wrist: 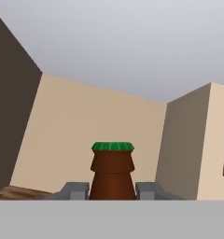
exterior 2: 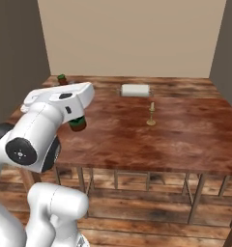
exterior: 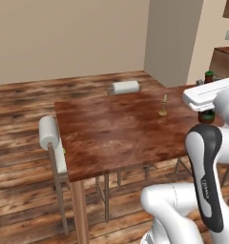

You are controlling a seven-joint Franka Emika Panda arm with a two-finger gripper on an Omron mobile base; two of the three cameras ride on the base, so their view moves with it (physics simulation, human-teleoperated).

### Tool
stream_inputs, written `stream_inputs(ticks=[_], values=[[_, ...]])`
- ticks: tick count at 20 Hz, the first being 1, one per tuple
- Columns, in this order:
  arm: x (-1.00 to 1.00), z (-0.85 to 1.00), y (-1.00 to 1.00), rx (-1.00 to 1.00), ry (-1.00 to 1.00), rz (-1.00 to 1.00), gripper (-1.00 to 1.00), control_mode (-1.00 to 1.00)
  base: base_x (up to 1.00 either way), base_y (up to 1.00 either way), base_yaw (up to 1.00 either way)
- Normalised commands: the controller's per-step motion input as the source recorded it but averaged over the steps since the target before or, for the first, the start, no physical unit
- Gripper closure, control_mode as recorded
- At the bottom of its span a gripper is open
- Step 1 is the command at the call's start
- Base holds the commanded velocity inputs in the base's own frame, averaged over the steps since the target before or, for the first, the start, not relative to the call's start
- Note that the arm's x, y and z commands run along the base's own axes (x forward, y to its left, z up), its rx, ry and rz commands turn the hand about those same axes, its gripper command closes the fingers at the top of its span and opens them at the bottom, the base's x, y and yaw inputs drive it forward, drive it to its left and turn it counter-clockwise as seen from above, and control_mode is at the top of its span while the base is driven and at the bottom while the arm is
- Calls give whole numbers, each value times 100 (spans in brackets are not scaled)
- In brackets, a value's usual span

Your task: Open the cabinet directly in front. Then move the beer and the cup to the dining counter with the candle on it.

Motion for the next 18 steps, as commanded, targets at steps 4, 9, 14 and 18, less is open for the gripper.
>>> stream_inputs(ticks=[4, 9, 14, 18], values=[[38, -2, 0, 0, 8, 0, 100, -100, 0, 0, 0], [23, 0, -1, 0, 2, 1, 100, -100, 0, 0, 0], [36, -31, 0, 1, 14, 2, 100, -100, 0, 0, 0], [-23, -50, -59, 21, 8, 5, 100, -100, 0, 0, 0]])
